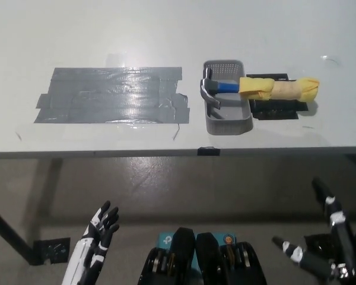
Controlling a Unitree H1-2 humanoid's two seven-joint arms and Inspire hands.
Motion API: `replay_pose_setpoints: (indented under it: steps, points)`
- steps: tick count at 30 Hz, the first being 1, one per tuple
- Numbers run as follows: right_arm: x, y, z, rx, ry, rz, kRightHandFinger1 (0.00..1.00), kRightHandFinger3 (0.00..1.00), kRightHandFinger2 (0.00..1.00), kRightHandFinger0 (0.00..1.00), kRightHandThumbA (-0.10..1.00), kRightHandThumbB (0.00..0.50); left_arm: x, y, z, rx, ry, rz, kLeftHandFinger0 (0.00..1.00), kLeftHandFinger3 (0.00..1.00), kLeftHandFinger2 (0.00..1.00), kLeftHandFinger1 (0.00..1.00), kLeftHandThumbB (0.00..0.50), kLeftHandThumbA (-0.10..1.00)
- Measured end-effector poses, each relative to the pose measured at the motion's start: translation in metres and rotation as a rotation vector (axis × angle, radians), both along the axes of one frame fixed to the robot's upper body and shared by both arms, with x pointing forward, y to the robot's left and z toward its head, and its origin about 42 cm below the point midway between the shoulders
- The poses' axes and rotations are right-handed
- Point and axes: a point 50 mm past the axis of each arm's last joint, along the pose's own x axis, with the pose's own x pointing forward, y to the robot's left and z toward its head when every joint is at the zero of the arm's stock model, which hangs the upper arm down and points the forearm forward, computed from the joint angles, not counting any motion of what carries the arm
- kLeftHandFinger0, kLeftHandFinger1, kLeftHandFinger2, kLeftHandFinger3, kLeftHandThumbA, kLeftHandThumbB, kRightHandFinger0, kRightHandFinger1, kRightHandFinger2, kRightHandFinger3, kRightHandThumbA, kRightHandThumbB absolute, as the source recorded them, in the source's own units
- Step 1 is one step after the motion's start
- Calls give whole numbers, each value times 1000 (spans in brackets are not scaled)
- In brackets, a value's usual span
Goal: The robot picks the hammer with right hand and hits the black area on the desk and places it back.
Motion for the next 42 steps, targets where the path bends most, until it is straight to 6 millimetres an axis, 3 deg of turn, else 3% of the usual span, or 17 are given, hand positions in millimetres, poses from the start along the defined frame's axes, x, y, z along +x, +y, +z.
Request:
replay_pose_setpoints:
  steps: [4, 7, 10, 14, 20, 22, 30, 42]
  points:
    - [31, -2, 30, -121, -91, 0, 1000, 1000, 1000, 1000, 947, 367, 9, -3, 5, 6, -17, -11, 1000, 1000, 1000, 1000, 191, 869]
    - [55, -2, 54, -210, -156, -9, 1000, 1000, 1000, 1000, 965, 363, 14, -5, 8, 19, -32, -18, 1000, 1000, 1000, 1000, 190, 880]
    - [77, 0, 77, -293, -212, -21, 1000, 1000, 1000, 1000, 840, 336, 16, -6, 9, 30, -36, -19, 1000, 1000, 1000, 1000, 193, 863]
    - [107, 4, 93, -398, -232, -35, 1000, 1000, 1000, 1000, 833, 350, 17, -6, 7, 44, -29, -20, 1000, 1000, 1000, 1000, 194, 879]
    - [149, 18, 99, -554, -193, -59, 1000, 1000, 1000, 1000, 810, 354, 17, -7, 5, 65, -24, -24, 1000, 1000, 1000, 1000, 178, 910]
    - [163, 24, 98, -603, -172, -66, 1000, 1000, 1000, 1000, 866, 343, 17, -8, 4, 74, -23, -26, 1000, 1000, 1000, 1000, 174, 913]
    - [214, 41, 105, -810, -127, -126, 1000, 1000, 1000, 1000, 874, 349, 16, -10, -2, 117, -16, -37, 1000, 1000, 1000, 1000, 170, 901]
    - [234, 45, 94, -889, -71, -153, 1000, 1000, 1000, 1000, 1000, 364, 16, -9, -3, 132, -19, -39, 1000, 1000, 1000, 1000, 167, 928]
